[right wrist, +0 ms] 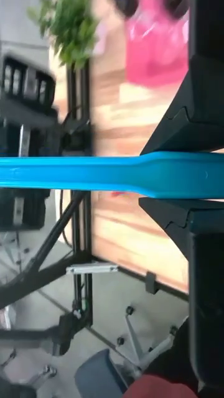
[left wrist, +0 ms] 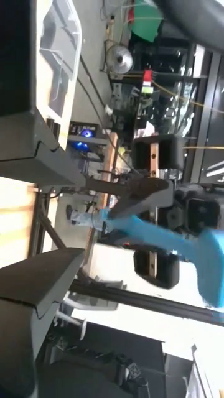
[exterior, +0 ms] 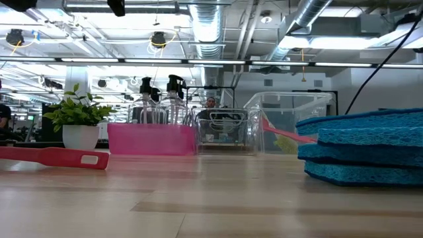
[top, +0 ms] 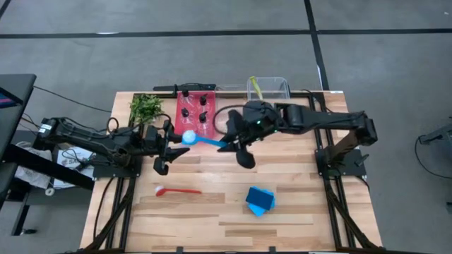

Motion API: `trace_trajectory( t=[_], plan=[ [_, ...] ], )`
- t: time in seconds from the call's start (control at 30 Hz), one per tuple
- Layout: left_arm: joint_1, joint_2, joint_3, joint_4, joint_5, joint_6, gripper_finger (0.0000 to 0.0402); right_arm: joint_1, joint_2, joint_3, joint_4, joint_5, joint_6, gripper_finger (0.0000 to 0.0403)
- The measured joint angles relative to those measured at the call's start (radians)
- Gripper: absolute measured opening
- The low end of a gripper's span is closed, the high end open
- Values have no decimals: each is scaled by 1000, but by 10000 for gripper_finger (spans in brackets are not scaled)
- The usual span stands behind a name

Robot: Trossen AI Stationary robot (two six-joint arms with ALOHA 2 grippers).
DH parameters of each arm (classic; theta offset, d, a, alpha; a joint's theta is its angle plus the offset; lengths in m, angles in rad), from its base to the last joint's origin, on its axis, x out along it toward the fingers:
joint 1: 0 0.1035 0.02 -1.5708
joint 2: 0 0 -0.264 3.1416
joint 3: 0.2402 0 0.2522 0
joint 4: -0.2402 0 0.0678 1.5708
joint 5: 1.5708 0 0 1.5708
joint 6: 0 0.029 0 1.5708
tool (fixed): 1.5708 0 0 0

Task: Pick & Place Kitchen Sink Supplies
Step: Put the blue scrubbing brush into the white bin

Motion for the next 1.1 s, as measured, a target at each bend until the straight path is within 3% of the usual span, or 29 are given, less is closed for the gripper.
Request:
trace_trajectory(
  t=[0.37,0.53,0.67,0.87,1.1],
  plan=[
    [0,-1,0,-16,-3,0,172,-122,-139,0,-312,251,23,79],
    [0,-1,0,-18,-2,-2,172,-191,-173,0,-522,431,106,79],
    [0,-1,0,-23,-2,-4,172,-243,-176,0,-663,515,227,79],
    [0,-1,0,-27,-2,-4,172,-299,-144,-1,-842,520,333,80],
    [-2,0,0,-45,1,-8,172,-353,-71,-8,-952,367,306,80]
  ],
)
